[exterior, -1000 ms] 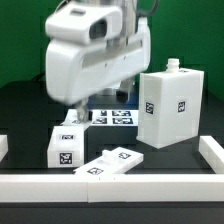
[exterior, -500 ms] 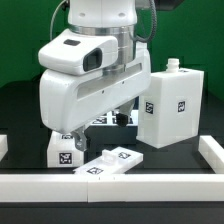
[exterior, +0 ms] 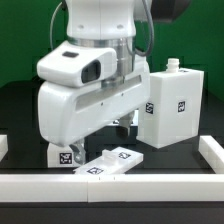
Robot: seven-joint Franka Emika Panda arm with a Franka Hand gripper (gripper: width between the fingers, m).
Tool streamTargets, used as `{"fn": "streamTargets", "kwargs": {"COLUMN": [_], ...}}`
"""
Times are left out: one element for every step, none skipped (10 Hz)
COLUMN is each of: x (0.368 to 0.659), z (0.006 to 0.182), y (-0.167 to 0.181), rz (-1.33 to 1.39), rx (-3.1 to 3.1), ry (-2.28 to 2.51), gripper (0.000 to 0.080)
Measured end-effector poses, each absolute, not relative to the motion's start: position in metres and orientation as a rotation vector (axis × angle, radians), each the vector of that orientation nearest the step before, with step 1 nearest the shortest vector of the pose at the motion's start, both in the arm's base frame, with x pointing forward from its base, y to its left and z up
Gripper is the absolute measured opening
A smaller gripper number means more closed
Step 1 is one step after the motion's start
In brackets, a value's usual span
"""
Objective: Assemble cabinet
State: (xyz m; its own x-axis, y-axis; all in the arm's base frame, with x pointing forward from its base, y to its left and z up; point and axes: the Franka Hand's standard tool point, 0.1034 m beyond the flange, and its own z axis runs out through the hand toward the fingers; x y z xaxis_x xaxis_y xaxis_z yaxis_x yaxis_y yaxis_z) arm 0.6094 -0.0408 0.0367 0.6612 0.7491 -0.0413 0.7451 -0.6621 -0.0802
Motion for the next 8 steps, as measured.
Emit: {"fn": "streamTargets", "kwargs": {"x": [0.611, 0.609, 0.607, 0.608, 0.606, 0.604, 0.605, 0.606], "z": [0.030, 0.023, 0.016, 0.015, 0.015, 0.015, 0.014, 0.014], "y": [-0.040, -0.040, -0.040, -0.040, -0.038, -0.037, -0.036, -0.036], "rz": [0.091, 0.091, 0.102, 0.090, 0.079, 0.082, 0.043, 0.025], "rx": [-2.818, -2.818, -2.814, -2.819, -2.823, -2.821, -2.834, -2.839], "ry": [-1.268, -1.267, -1.265, -1.269, -1.273, -1.273, -1.280, -1.284], "gripper": [0.0795, 0.0795, 0.0795, 0.0795, 0.0795, 0.0795, 0.0795, 0.0795]}}
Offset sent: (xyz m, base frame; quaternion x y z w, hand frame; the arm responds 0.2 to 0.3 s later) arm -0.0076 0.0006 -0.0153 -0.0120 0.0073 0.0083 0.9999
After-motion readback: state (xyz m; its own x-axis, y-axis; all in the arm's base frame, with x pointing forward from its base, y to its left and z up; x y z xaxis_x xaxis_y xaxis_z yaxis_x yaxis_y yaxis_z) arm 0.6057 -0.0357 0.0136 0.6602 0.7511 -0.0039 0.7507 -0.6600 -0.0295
